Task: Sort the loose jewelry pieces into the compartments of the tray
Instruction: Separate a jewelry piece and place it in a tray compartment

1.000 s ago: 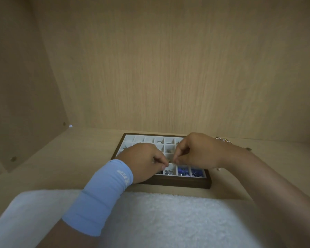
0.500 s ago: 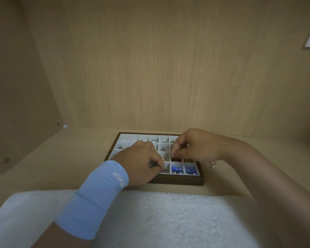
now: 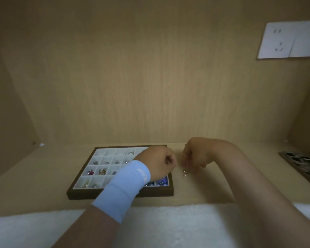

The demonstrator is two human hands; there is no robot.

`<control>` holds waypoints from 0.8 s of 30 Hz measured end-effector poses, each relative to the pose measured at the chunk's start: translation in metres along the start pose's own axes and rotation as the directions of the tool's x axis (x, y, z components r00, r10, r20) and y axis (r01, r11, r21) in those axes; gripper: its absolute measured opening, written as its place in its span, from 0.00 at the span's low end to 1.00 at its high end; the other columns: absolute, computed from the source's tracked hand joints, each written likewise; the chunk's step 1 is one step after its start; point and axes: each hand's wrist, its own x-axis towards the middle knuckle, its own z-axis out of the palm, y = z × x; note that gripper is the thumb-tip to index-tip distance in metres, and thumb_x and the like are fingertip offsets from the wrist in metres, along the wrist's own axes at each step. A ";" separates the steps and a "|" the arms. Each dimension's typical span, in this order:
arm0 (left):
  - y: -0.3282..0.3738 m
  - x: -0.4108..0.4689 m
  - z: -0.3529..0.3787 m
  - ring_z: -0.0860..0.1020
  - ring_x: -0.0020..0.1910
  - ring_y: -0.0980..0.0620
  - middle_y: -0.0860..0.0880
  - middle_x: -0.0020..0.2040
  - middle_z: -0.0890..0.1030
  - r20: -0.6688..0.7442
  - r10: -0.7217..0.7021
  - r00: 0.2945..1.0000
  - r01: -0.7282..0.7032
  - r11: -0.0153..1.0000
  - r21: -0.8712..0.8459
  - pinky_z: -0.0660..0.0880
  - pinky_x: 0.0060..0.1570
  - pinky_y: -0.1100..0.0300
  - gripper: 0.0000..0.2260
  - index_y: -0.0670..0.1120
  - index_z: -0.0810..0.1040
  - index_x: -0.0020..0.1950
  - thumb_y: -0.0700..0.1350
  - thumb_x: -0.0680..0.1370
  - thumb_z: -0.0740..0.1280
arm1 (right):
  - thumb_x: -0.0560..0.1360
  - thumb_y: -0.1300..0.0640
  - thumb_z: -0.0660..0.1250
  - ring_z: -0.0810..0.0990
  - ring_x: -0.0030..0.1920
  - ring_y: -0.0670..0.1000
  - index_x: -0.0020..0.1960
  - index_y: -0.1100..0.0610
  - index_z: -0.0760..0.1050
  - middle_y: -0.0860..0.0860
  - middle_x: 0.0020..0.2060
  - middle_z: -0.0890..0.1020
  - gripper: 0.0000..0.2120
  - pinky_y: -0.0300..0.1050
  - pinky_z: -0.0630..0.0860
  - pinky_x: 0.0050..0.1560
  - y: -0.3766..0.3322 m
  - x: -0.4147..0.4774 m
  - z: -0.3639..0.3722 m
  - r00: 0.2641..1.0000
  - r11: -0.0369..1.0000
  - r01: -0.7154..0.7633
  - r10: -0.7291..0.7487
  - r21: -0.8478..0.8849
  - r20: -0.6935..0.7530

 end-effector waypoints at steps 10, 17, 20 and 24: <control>0.003 0.019 0.020 0.72 0.53 0.51 0.56 0.45 0.80 -0.066 0.032 0.997 -0.021 0.985 0.171 0.73 0.56 0.54 0.08 0.57 0.84 0.44 0.50 0.76 0.64 | 0.65 0.57 0.81 0.80 0.38 0.42 0.45 0.48 0.87 0.40 0.33 0.84 0.10 0.34 0.72 0.33 0.005 0.012 0.007 1.000 0.992 0.027 -0.025 0.125 -0.015; -0.008 0.019 0.020 0.72 0.49 0.57 0.59 0.42 0.79 -0.127 0.041 0.991 -0.039 0.999 0.017 0.72 0.52 0.59 0.05 0.57 0.82 0.43 0.48 0.75 0.67 | 0.67 0.55 0.80 0.81 0.40 0.40 0.45 0.49 0.87 0.39 0.32 0.84 0.07 0.35 0.74 0.38 0.005 0.011 0.005 0.998 0.985 0.063 -0.062 0.160 -0.011; -0.009 0.020 0.011 0.75 0.42 0.59 0.63 0.38 0.78 -0.138 -0.031 0.990 0.005 0.983 -0.183 0.73 0.44 0.64 0.04 0.58 0.81 0.42 0.48 0.74 0.69 | 0.69 0.56 0.79 0.76 0.28 0.32 0.42 0.48 0.87 0.38 0.27 0.82 0.04 0.30 0.71 0.32 0.008 0.009 0.002 0.990 0.958 0.126 -0.104 0.259 -0.097; -0.012 0.017 -0.008 0.81 0.41 0.56 0.55 0.43 0.83 -0.138 -0.133 0.981 0.059 0.894 -0.444 0.81 0.47 0.56 0.04 0.56 0.81 0.46 0.47 0.74 0.72 | 0.72 0.60 0.76 0.74 0.25 0.35 0.45 0.55 0.87 0.41 0.28 0.83 0.03 0.29 0.68 0.26 0.008 0.006 -0.001 0.953 0.824 0.250 -0.118 0.508 -0.278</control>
